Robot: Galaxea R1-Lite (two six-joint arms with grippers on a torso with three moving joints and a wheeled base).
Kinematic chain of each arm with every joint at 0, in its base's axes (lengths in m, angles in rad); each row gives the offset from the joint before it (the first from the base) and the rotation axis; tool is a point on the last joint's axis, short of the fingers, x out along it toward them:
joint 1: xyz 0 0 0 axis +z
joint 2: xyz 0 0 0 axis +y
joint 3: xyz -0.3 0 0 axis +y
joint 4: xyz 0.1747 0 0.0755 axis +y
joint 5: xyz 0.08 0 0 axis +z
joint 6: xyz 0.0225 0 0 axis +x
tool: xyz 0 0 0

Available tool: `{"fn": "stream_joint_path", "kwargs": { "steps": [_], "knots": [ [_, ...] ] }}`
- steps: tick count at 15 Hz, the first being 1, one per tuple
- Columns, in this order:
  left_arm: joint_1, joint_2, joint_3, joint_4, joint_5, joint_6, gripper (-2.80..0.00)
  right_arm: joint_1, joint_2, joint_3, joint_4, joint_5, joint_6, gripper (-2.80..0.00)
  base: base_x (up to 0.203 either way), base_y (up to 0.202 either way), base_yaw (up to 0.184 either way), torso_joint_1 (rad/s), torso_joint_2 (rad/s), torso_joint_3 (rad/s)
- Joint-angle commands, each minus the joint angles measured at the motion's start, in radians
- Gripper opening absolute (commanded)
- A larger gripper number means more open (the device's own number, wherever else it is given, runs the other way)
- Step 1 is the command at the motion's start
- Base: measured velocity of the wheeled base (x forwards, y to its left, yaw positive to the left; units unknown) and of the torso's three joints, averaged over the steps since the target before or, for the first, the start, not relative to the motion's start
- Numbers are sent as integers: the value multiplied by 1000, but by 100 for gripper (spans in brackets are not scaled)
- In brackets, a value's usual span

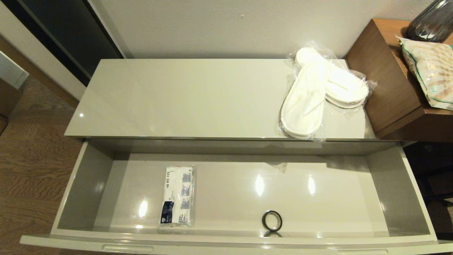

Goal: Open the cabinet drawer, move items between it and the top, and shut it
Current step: Pick up the disposable slippers on the table

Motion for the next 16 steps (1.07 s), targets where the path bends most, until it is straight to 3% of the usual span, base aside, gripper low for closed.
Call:
{"fn": "stream_joint_path", "kwargs": {
  "steps": [1, 3, 6, 9, 11, 14, 16],
  "knots": [
    [0, 0, 0, 0, 0, -1, -280, 0, 0, -21, -12, 2, -6, -280, 0, 0, 0, 0, 0, 0],
    [0, 0, 0, 0, 0, -1, -280, 0, 10, -176, 53, 27, -7, -280, 0, 0, 0, 0, 0, 0],
    [0, 0, 0, 0, 0, -1, -280, -2, 157, -601, 289, 76, 25, -280, 0, 0, 0, 0, 0, 0],
    [0, 0, 0, 0, 0, -1, -280, -4, 505, -838, 488, 101, 140, -280, 0, 0, 0, 0, 0, 0],
    [0, 0, 0, 0, 0, -1, -280, 1, 733, -918, 561, 174, 269, -280, 0, 0, 0, 0, 0, 0],
    [0, 0, 0, 0, 0, -1, -280, 15, 1079, -955, 468, 401, 515, -280, 0, 0, 0, 0, 0, 0],
    [0, 0, 0, 0, 0, -1, -280, 44, 1295, -951, 278, 480, 634, -280, 0, 0, 0, 0, 0, 0]
  ]
}}
